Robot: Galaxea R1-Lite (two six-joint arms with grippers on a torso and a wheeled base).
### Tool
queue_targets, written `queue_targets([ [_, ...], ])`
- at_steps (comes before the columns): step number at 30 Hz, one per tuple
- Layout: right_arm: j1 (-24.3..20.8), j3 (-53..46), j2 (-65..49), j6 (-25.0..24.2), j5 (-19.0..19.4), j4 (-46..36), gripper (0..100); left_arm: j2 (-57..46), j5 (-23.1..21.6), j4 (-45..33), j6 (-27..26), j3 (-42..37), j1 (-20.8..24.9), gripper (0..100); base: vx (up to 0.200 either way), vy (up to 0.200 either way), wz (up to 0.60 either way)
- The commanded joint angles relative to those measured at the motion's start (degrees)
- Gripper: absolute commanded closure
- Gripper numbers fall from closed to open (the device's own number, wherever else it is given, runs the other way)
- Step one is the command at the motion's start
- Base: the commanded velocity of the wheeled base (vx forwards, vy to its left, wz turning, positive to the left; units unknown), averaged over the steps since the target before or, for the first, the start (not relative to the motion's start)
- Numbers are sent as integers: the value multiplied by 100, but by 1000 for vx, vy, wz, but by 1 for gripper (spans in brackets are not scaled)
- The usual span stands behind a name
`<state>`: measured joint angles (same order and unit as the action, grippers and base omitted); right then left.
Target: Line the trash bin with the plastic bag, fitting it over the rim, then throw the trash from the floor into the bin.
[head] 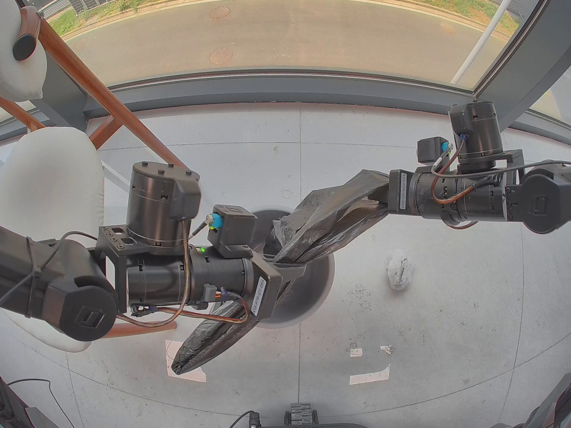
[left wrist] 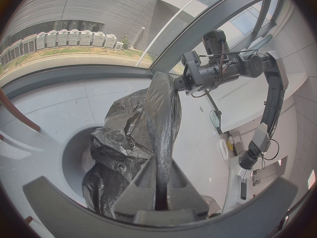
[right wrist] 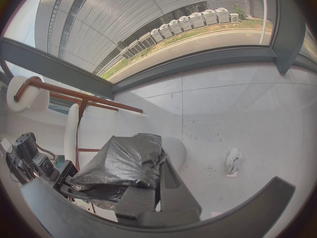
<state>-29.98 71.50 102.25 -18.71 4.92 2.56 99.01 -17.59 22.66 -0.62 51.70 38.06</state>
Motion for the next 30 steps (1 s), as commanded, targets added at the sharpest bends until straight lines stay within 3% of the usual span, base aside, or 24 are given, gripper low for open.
queue_targets([
  [1, 18, -13, 163, 78, 8, 8, 100, 303, 10, 1, -8, -11, 9, 100, 0, 0, 0],
  [6, 36, -92, 348, 131, 8, 324, 100, 575, 19, 1, -8, 121, 9, 100, 0, 0, 0],
  [12, 62, -496, 462, 140, 0, 1256, 100, 1006, 36, 1, -8, 385, 158, 100, 0, 0, 0],
  [23, 97, -540, 506, 140, 0, 1282, 100, 1182, 63, 1, -8, 508, 211, 100, 0, 0, 0],
  [24, 97, -540, 506, 140, 0, 1282, 100, 1182, 89, 1, -8, 508, 211, 0, 0, 0, 0],
  [30, 88, -549, 515, 131, 0, 1282, 100, 1252, 107, -7, 1, 499, 211, 0, 0, 0, 0],
])
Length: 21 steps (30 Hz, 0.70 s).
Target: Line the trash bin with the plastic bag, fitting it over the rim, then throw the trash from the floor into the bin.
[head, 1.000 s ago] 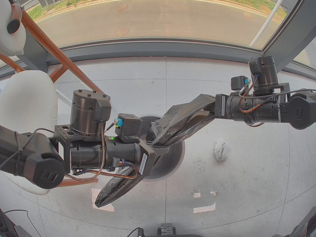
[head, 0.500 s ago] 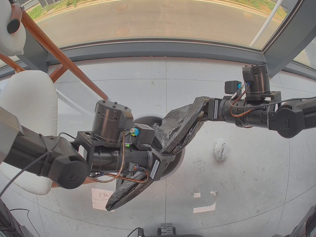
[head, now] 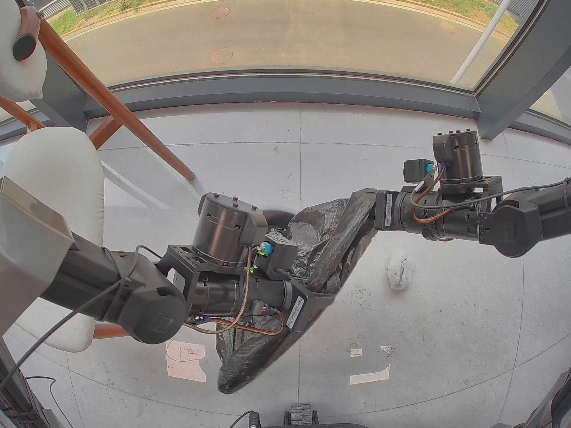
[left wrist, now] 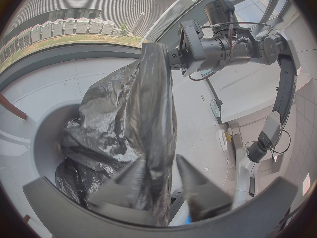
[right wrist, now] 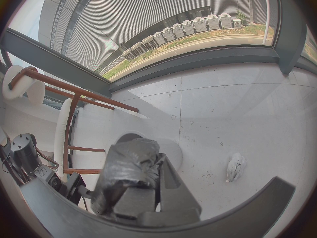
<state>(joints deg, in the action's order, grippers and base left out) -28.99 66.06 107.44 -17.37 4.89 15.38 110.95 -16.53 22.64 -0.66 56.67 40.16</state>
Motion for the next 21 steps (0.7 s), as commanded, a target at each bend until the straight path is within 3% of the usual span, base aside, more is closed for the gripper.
queue_targets([
  [1, -10, -5, -3, -3, 3, 0, 100, 67, 1, -5, 4, 2, 1, 0, 0, 0, 0],
  [7, -19, -14, -12, -3, -5, 0, 100, 147, 45, -5, -4, 37, 10, 0, 0, 0, 0],
  [21, -28, 3, -56, -3, -93, 17, 100, 753, 651, -146, 4, 564, 344, 0, 0, 0, 0],
])
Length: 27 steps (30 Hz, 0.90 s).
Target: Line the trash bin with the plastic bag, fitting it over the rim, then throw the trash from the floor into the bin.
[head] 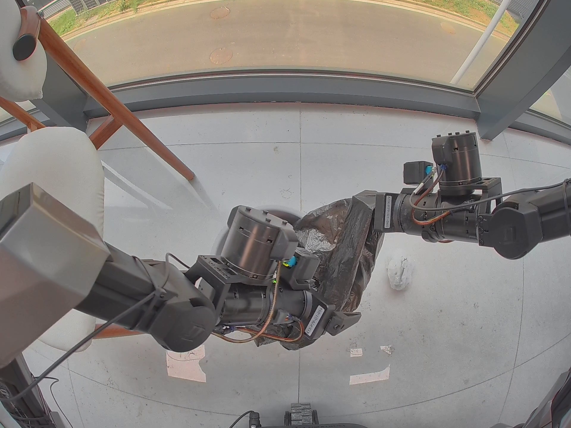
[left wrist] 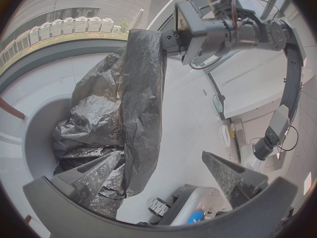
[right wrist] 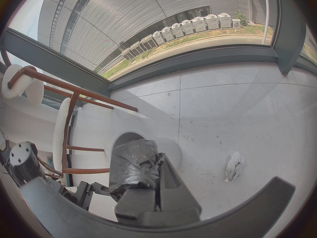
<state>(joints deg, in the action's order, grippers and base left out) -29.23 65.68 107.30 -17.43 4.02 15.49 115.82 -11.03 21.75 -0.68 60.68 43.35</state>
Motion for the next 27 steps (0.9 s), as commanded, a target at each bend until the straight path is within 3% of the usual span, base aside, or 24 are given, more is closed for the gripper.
queue_targets([
  [1, -3, 32, -43, 3, -7, 6, 100, 309, 189, -127, 7, 207, 24, 0, 0, 0, 0],
  [20, -3, -64, -139, -23, -7, 6, 100, 1074, 523, -232, 262, 1033, 16, 0, 0, 0, 0],
  [21, -3, -64, -148, -23, -7, 6, 100, 1092, 523, -224, 262, 1051, 16, 100, 0, 0, 0],
  [27, 5, -126, -227, -6, -7, 6, 100, 1109, 532, -188, 376, 1051, 16, 100, 0, 0, 0],
])
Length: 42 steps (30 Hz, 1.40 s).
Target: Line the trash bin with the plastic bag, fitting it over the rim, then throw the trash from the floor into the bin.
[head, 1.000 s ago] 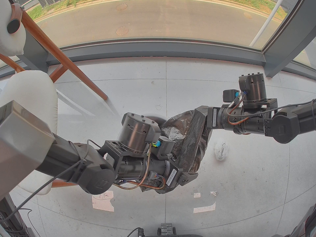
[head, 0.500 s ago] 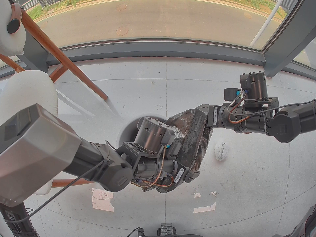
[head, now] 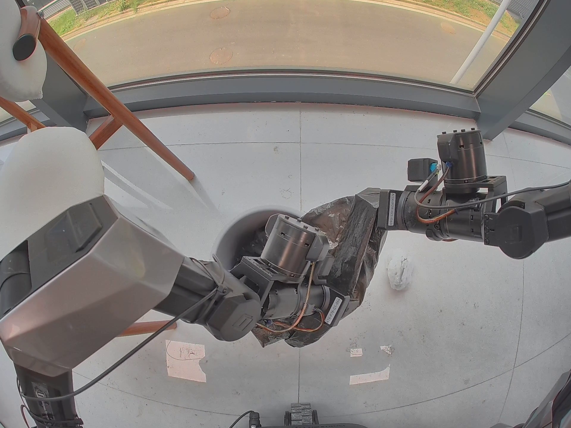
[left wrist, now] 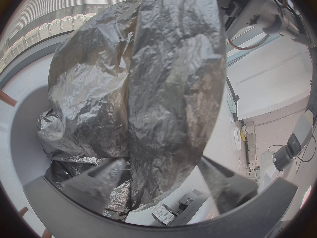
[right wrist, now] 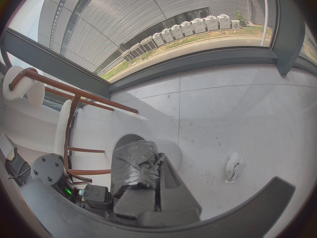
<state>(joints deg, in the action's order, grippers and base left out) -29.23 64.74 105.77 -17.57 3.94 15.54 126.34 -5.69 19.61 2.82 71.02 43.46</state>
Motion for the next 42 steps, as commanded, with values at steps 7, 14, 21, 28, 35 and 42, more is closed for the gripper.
queue_targets([
  [7, 14, -67, -118, 8, 2, -7, 100, -136, -20, 34, 44, -27, 5, 100, 0, 0, 0],
  [14, -30, -102, -100, 25, 2, 1, 100, -611, -2, 34, 193, -212, 5, 100, 0, 0, 0],
  [21, -3, -85, -21, 34, 11, 19, 100, -1103, -11, 42, 202, -642, -101, 100, 0, 0, 0],
  [28, 14, 3, 260, 25, 63, 107, 100, -1534, -28, 51, 202, -1064, -514, 100, 0, 0, 0],
  [35, 14, 56, 744, 69, 81, 1214, 100, -1701, -46, 51, 202, -1152, -848, 100, 0, 0, 0],
  [42, -39, 153, 867, 298, 257, 1531, 100, -1797, -64, 51, 202, -1187, -1182, 100, 0, 0, 0],
])
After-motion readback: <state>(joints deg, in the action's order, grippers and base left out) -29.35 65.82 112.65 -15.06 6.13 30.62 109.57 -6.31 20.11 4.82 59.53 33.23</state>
